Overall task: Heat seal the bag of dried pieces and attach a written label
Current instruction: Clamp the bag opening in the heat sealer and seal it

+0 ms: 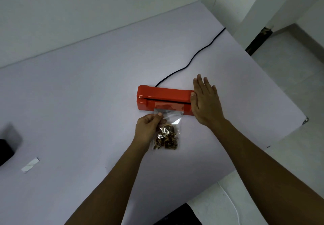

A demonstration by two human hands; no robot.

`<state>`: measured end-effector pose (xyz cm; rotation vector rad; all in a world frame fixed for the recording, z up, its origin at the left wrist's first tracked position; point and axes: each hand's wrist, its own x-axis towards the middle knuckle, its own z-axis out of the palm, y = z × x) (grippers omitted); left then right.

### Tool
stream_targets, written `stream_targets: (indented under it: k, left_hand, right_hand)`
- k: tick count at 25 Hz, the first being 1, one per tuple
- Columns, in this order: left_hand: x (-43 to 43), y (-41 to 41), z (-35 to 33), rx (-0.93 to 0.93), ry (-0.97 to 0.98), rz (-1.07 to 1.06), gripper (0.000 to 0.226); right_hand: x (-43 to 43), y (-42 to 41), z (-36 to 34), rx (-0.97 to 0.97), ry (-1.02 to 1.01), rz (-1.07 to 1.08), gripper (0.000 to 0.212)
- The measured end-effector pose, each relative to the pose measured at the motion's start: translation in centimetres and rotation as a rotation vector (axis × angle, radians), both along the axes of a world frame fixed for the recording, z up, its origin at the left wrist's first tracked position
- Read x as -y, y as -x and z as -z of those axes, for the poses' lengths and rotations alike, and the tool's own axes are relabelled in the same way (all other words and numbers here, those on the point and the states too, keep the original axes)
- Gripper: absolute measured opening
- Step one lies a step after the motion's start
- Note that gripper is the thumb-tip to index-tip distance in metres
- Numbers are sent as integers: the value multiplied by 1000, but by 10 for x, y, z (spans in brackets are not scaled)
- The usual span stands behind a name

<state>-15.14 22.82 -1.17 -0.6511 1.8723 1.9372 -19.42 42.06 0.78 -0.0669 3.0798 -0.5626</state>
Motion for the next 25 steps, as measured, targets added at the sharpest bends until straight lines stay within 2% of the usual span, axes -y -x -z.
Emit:
stream_targets:
  k: [8, 14, 19, 25]
  left_hand:
    - [1, 0, -1, -17, 2, 16, 21]
    - [0, 1, -2, 0, 2, 4, 20]
    - [0, 2, 1, 7, -23, -11, 20]
    - [-4, 5, 4, 19, 8, -2, 21]
  right_hand:
    - [-5, 2, -9, 80, -15, -42, 62]
    - [-18, 2, -40, 113, 180, -198, 65]
    - [-39, 0, -68, -43, 201, -216, 57]
    - [7, 23, -120, -275, 479, -290, 51]
